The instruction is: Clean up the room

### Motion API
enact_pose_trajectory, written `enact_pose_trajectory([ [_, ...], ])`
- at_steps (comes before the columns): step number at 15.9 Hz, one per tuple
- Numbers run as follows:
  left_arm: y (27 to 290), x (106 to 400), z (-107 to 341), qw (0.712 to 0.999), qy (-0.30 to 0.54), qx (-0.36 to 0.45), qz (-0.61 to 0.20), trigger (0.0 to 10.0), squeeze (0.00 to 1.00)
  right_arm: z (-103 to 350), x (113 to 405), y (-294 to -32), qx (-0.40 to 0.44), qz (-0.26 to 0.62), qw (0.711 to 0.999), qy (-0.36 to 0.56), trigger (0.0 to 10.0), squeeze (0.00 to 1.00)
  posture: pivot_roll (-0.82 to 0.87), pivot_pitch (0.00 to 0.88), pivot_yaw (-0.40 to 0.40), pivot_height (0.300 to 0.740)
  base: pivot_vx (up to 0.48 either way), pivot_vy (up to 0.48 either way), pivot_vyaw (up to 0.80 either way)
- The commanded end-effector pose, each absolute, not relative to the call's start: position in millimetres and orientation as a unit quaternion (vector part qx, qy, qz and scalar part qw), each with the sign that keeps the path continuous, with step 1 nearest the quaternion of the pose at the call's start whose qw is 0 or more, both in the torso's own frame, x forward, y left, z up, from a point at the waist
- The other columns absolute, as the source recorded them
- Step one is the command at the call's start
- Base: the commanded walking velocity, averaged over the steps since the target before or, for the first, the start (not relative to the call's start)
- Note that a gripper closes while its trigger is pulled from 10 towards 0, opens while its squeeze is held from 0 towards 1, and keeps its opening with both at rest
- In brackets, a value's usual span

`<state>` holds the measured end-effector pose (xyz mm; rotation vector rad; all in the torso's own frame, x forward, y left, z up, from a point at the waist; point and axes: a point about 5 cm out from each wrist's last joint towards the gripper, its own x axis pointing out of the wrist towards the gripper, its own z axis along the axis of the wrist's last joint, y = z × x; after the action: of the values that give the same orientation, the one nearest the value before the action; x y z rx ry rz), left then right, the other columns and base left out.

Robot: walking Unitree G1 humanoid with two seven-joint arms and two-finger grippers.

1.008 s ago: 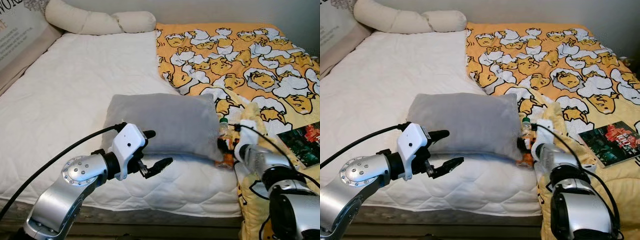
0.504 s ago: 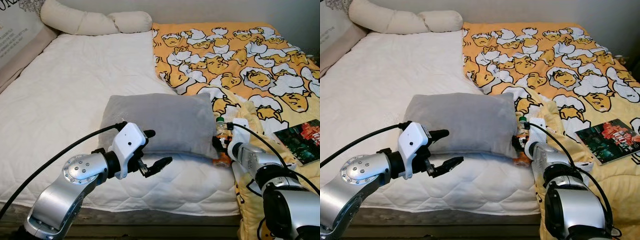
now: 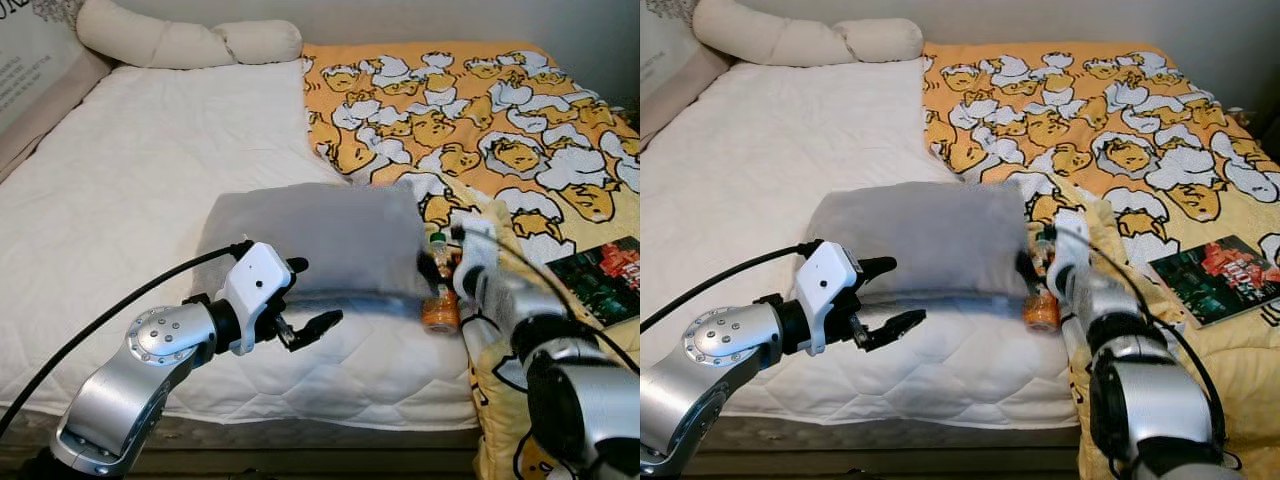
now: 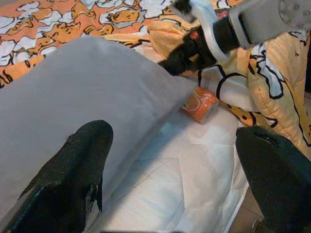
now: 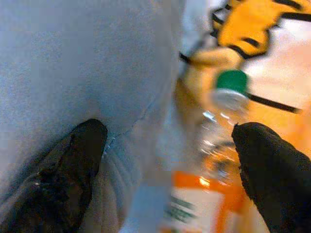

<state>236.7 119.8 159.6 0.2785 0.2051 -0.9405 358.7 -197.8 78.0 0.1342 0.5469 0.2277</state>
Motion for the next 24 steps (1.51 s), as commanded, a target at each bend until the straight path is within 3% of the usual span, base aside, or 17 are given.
enact_pose_trajectory([
  [1, 121, 239, 159, 0.879, 0.100, 0.139, -0.446, 10.0, 0.00, 82, 361, -187, 0.110, 0.150, 0.945, 0.268, 10.0, 1.00, 0.00, 0.000, 0.033, 0.740, 0.000, 0.000, 0.00],
  [4, 121, 240, 159, 0.877, 0.100, 0.140, -0.449, 10.0, 0.00, 71, 353, -185, 0.149, 0.153, 0.933, 0.291, 10.0, 1.00, 0.00, 0.003, 0.037, 0.740, 0.000, 0.000, 0.00],
  [10, 121, 241, 159, 0.877, 0.102, 0.144, -0.448, 10.0, 0.00, 47, 338, -194, 0.131, 0.090, 0.928, 0.337, 10.0, 1.00, 0.01, 0.008, 0.041, 0.740, 0.000, 0.000, 0.00],
  [18, 119, 238, 158, 0.870, 0.106, 0.143, -0.461, 10.0, 0.00, 48, 338, -213, 0.054, 0.036, 0.941, 0.331, 10.0, 1.00, 0.01, 0.008, 0.047, 0.740, 0.000, 0.000, 0.00],
  [22, 113, 237, 157, 0.858, 0.110, 0.143, -0.481, 10.0, 0.00, 24, 320, -206, 0.009, 0.062, 0.916, 0.397, 10.0, 1.00, 0.01, 0.000, 0.044, 0.740, 0.000, 0.000, 0.00],
  [23, 111, 236, 155, 0.853, 0.115, 0.147, -0.488, 10.0, 0.00, 21, 318, -204, -0.003, 0.057, 0.914, 0.403, 8.4, 0.00, 0.02, 0.000, 0.045, 0.740, 0.000, 0.000, 0.00],
  [24, 111, 236, 155, 0.852, 0.116, 0.149, -0.489, 10.0, 0.00, 19, 317, -204, 0.000, 0.049, 0.914, 0.403, 3.3, 0.00, 0.02, 0.000, 0.046, 0.740, 0.000, 0.000, 0.00],
])
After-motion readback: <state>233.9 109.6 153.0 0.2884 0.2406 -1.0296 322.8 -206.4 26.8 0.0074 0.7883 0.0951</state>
